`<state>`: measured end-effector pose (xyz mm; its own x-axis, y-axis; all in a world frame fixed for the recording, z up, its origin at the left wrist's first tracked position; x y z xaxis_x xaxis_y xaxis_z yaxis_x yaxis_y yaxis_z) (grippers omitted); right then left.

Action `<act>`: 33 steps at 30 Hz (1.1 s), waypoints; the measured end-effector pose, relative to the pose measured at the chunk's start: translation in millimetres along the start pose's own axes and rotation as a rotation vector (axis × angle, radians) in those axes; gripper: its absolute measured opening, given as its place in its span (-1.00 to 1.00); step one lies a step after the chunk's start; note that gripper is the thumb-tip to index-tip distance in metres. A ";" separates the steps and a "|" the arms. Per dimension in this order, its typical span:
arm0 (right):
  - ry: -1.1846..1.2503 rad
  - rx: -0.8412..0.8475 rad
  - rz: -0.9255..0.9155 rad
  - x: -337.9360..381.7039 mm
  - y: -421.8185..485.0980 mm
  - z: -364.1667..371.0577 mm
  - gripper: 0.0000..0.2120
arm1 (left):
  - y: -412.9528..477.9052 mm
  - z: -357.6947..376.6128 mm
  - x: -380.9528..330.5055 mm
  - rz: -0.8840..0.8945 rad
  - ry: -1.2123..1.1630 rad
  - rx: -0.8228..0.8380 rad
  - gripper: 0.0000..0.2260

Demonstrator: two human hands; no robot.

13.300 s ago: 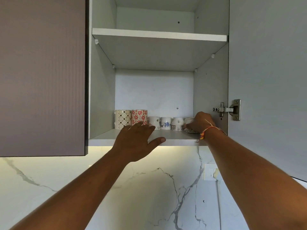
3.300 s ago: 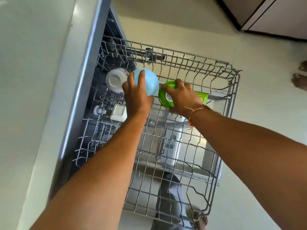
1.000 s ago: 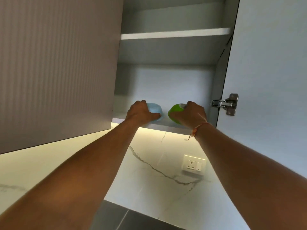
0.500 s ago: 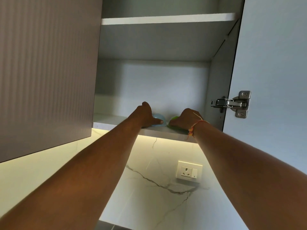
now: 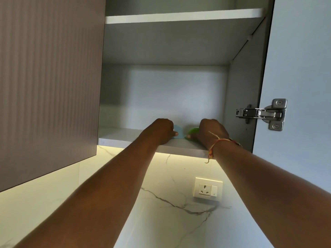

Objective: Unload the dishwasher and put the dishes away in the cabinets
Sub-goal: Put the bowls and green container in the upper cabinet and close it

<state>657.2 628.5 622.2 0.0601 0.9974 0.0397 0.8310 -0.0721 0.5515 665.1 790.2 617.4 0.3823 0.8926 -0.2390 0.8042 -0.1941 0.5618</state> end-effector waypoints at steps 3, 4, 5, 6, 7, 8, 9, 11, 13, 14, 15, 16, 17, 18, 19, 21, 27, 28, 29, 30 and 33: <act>-0.007 0.047 -0.029 2.9 3.2 2.0 -0.71 | 3.0 7.8 1.4 -0.003 -0.011 0.072 -0.72; -0.012 0.060 -0.033 3.3 4.0 3.3 -0.75 | 4.8 11.4 3.1 -0.016 -0.014 0.098 -0.72; -0.023 0.072 -0.044 4.9 5.3 4.8 -0.76 | 7.2 15.2 5.8 -0.032 -0.024 0.121 -0.73; -0.037 0.078 -0.057 6.1 5.7 6.7 -0.73 | 9.3 19.4 8.1 -0.049 -0.033 0.147 -0.72; -0.055 0.083 -0.071 6.5 6.6 9.1 -0.71 | 11.0 22.9 10.1 -0.067 -0.041 0.173 -0.70; -0.075 0.087 -0.093 7.0 7.5 12.2 -0.71 | 13.4 26.2 13.0 -0.091 -0.051 0.195 -0.68; -0.104 0.094 -0.122 7.8 8.0 15.2 -0.72 | 15.7 29.9 17.6 -0.125 -0.062 0.220 -0.66; -0.149 0.112 -0.193 10.5 10.0 22.3 -0.71 | 19.1 35.8 26.0 -0.191 -0.087 0.268 -0.63; -0.169 0.141 -0.248 13.7 11.7 27.2 -0.67 | 20.7 41.0 31.5 -0.242 -0.142 0.312 -0.59; -0.177 0.147 -0.264 14.9 12.5 28.3 -0.65 | 21.6 41.7 33.2 -0.265 -0.167 0.312 -0.58; -0.191 0.151 -0.272 15.8 13.8 29.2 -0.65 | 22.7 42.6 33.9 -0.275 -0.181 0.312 -0.57; -0.202 0.155 -0.270 15.6 15.2 29.5 -0.65 | 24.2 43.3 33.2 -0.268 -0.183 0.315 -0.56; -0.211 0.156 -0.263 15.5 16.4 29.8 -0.65 | 24.2 43.8 32.9 -0.265 -0.180 0.321 -0.57; -0.220 0.153 -0.254 14.9 17.2 29.9 -0.65 | 24.0 43.3 31.9 -0.257 -0.169 0.318 -0.57; -0.226 0.145 -0.249 15.1 17.8 29.7 -0.65 | 23.4 42.0 30.7 -0.248 -0.152 0.313 -0.58; -0.216 0.113 -0.217 14.0 15.9 27.4 -0.67 | 19.8 37.1 25.8 -0.208 -0.104 0.287 -0.60; 0.015 -0.058 -0.035 2.2 -5.4 -9.4 -0.76 | -12.0 5.4 11.7 -0.092 -0.145 0.094 -0.53; 0.033 -0.084 -0.027 -0.1 -11.0 -17.3 -0.73 | -20.3 1.3 11.8 -0.106 -0.187 0.074 -0.53; 0.044 -0.103 -0.028 -1.4 -16.6 -23.4 -0.70 | -29.7 -2.7 12.4 -0.118 -0.226 0.047 -0.54; 0.057 -0.126 -0.044 -1.7 -25.1 -29.4 -0.67 | -42.5 -8.0 10.3 -0.122 -0.243 0.007 -0.55; 0.069 -0.228 -0.174 10.4 -61.7 -40.8 -0.61 | -85.9 -25.9 -2.9 -0.066 -0.132 -0.203 -0.58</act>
<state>583.9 643.4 622.6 -0.1168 0.9930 -0.0196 0.6792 0.0943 0.7279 583.1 814.9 590.4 0.3987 0.8370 -0.3748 0.7265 -0.0389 0.6861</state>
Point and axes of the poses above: each hand's wrist, its own y-axis towards the middle knuckle, its own z-axis out of the palm, x = y × z, the point moved 7 cm from there along y, towards the middle knuckle, and after that the axes turned 14 degrees about -y, right-handed, at the moved point
